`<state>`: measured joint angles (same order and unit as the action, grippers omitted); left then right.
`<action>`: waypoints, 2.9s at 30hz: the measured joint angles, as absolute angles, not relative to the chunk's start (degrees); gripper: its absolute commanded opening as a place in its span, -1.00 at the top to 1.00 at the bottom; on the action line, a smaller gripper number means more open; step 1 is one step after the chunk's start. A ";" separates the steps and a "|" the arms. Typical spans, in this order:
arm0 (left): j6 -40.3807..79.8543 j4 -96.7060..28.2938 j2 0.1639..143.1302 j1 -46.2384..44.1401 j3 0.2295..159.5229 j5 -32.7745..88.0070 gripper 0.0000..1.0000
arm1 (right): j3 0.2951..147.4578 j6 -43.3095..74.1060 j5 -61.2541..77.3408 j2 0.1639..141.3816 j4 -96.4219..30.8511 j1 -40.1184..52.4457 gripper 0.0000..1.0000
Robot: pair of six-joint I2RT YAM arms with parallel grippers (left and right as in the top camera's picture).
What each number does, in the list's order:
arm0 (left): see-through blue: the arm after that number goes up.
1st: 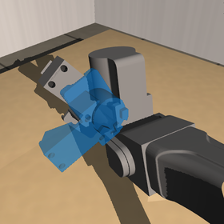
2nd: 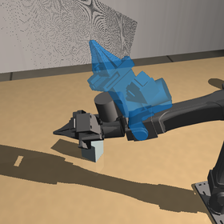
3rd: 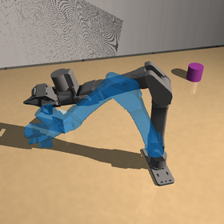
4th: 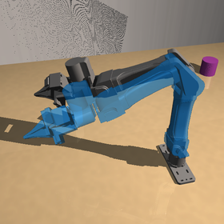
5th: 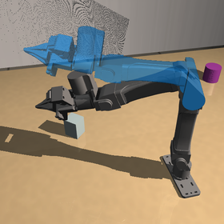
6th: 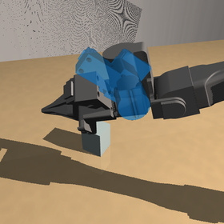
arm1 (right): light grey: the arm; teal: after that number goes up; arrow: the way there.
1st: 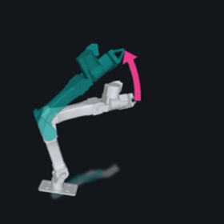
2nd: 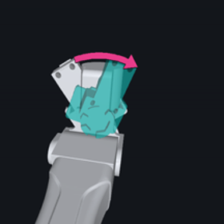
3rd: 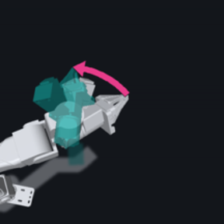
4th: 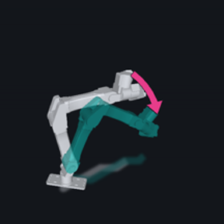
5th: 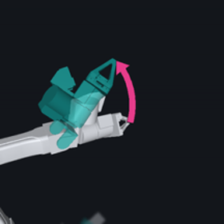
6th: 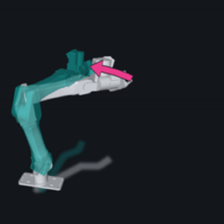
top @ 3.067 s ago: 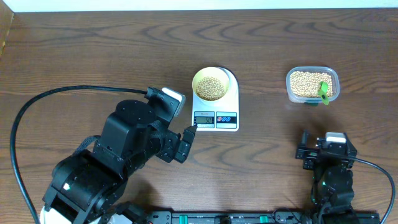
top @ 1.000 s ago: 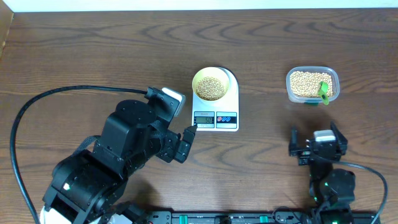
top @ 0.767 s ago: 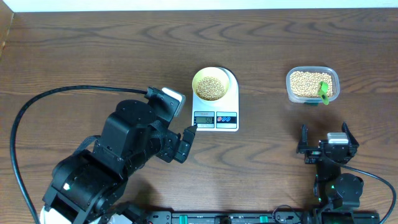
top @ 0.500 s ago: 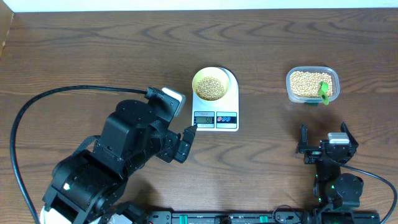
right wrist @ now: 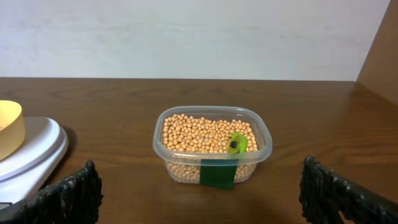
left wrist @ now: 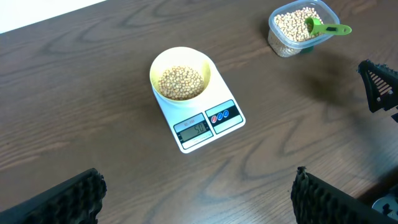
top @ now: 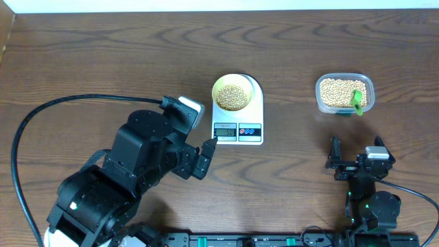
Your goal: Scoop item into bowl and weigh 50g on scale
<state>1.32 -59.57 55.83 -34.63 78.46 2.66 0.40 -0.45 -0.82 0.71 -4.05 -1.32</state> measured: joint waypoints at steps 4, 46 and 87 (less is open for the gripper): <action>1.32 -59.57 55.83 -34.63 78.46 2.66 -0.96 | 0.40 -0.40 -0.82 0.71 -4.05 -1.32 -0.99; 1.50 -45.34 39.97 -16.78 74.72 3.05 -0.96 | 0.40 -0.38 -0.80 0.71 -4.05 -1.32 -0.98; 12.67 8.62 0.78 -2.00 5.69 19.59 -0.96 | 0.40 -0.36 -0.80 0.67 -4.05 -1.32 -0.99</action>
<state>12.67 8.62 0.78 -2.00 5.69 19.59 0.40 -0.36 -0.80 0.67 -4.05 -1.32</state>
